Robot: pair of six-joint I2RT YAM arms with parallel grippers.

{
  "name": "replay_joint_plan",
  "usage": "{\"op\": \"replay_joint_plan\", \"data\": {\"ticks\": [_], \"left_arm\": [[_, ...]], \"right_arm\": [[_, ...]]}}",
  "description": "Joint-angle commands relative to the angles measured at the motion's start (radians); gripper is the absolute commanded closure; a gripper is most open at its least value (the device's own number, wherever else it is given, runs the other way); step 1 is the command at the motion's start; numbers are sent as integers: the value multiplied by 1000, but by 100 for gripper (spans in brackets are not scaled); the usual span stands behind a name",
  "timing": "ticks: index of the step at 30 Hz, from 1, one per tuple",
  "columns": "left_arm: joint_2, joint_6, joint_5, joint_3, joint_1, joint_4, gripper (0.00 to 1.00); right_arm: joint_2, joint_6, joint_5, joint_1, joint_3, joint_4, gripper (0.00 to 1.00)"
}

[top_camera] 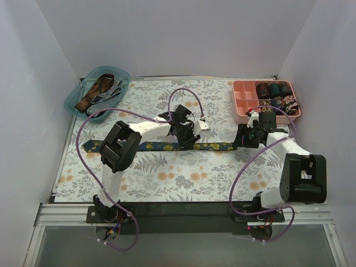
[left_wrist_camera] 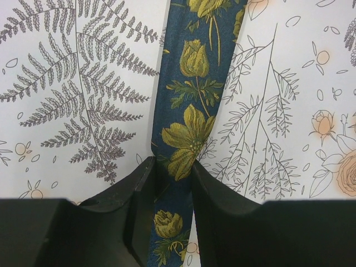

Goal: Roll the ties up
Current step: Flatten the tie

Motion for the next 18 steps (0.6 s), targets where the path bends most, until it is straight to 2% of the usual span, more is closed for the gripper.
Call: {"op": "replay_joint_plan", "data": {"ticks": [1, 18], "left_arm": [[17, -11, 34, 20, 5, -45, 71], [13, -20, 57, 3, 19, -46, 69]], "right_arm": [[-16, -41, -29, -25, -27, 50, 49], [122, -32, -67, -44, -14, 110, 73]]}}
